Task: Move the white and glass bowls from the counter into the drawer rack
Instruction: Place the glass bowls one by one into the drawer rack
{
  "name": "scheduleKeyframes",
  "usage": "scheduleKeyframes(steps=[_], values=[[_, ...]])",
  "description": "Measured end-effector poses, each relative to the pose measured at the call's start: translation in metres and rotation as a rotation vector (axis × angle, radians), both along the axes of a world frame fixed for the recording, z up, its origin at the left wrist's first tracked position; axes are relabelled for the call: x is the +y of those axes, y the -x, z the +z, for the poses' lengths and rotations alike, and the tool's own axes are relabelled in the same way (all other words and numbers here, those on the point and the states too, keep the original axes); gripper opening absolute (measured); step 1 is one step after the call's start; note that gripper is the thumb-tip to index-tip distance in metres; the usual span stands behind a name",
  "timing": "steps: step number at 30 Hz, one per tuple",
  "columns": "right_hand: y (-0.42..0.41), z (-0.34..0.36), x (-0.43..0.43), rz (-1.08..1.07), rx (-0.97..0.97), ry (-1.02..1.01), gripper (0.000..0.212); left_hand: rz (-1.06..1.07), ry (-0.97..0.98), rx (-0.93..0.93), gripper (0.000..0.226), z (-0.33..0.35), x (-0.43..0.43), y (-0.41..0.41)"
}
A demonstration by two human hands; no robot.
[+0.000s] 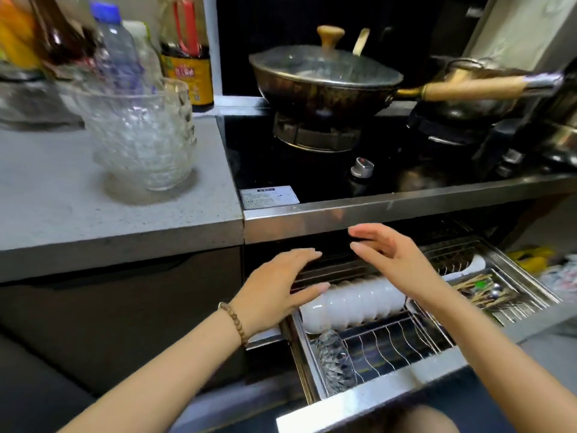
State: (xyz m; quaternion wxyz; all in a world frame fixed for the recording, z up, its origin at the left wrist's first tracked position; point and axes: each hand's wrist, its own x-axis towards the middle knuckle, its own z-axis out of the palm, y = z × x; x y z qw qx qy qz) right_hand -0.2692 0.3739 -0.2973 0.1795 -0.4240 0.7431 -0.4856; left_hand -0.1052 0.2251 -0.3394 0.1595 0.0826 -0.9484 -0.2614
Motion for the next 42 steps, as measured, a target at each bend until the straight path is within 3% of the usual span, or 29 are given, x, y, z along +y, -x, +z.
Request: scheduleKeyframes(steps=[7, 13, 20, 27, 31, 35, 42], values=[[-0.039, 0.102, -0.036, 0.075, 0.207, 0.189, 0.054, -0.043, 0.153, 0.284, 0.06, 0.133, -0.029, -0.055], [-0.071, 0.146, -0.1, 0.186, 0.246, 0.216, 0.056, 0.192, 0.232, 0.437, 0.058, 0.189, -0.092, -0.1], [-0.097, 0.16, -0.181, 0.282, 0.244, 0.177, 0.053, 0.427, 0.124, 0.375, 0.063, 0.189, -0.166, -0.13], [-0.108, 0.147, -0.226, 0.317, 0.329, 0.078, 0.056, 0.376, -0.073, 0.231, 0.053, 0.162, -0.203, -0.131], [-0.109, 0.138, -0.234, 0.31, 0.347, 0.073, 0.042, 0.348, -0.078, 0.327, 0.037, 0.155, -0.213, -0.127], [-0.113, 0.134, -0.235, 0.283, 0.365, 0.106, 0.019, 0.33, -0.094, 0.409, 0.04, 0.151, -0.217, -0.123], [-0.121, 0.17, -0.206, 0.225, 0.479, 0.229, 0.031, 0.243, -0.158, 0.606, 0.036, 0.181, -0.197, -0.117]])
